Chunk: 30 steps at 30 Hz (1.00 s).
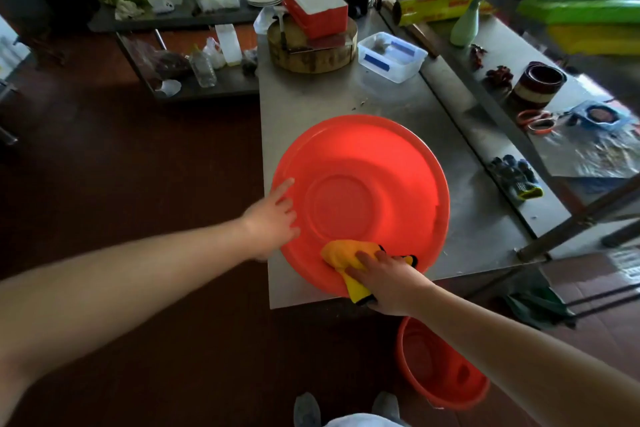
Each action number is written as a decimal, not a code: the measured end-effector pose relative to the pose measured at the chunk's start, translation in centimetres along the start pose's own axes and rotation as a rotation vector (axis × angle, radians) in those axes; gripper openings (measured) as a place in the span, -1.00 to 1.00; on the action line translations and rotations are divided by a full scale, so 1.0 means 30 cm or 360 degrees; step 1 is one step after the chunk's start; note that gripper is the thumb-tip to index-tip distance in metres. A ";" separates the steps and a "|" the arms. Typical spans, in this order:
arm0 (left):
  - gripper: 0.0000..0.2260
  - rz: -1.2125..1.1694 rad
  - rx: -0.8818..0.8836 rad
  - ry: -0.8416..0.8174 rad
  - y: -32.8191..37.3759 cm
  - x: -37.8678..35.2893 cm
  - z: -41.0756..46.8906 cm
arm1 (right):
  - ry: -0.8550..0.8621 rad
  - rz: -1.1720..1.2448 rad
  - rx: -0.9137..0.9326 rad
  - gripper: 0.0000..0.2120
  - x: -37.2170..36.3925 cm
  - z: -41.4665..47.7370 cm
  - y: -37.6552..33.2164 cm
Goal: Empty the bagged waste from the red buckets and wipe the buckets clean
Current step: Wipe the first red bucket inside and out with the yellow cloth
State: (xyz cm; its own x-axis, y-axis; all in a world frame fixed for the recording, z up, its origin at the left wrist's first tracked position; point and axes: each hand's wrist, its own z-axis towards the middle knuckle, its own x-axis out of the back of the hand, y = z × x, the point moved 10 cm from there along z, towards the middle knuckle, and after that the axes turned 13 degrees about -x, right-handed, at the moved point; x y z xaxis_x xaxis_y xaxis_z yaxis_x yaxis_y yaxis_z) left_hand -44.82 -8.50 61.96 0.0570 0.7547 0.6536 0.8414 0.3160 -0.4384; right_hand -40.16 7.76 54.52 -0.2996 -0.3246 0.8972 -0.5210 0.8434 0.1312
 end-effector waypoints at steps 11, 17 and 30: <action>-0.59 -0.0481 0.0210 0.1016 0.353 0.088 0.027 | -0.0138 0.0071 0.0005 -0.13 -0.041 0.034 0.043; -0.62 -0.0307 0.0256 0.1294 0.426 0.098 0.004 | -0.0672 0.0535 -0.0303 0.10 -0.091 0.070 0.083; -0.59 -0.0339 0.0201 0.1323 0.495 0.078 0.066 | -0.0428 0.0536 -0.0582 -0.40 -0.155 0.282 0.046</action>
State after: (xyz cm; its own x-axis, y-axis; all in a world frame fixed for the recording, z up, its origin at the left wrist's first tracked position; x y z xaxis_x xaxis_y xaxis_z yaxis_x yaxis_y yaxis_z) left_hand -33.24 -0.91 55.76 0.3205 0.0228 0.9470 0.8158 0.5013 -0.2882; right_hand -46.24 6.83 46.96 -0.6197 -0.0693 0.7818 -0.0650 0.9972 0.0369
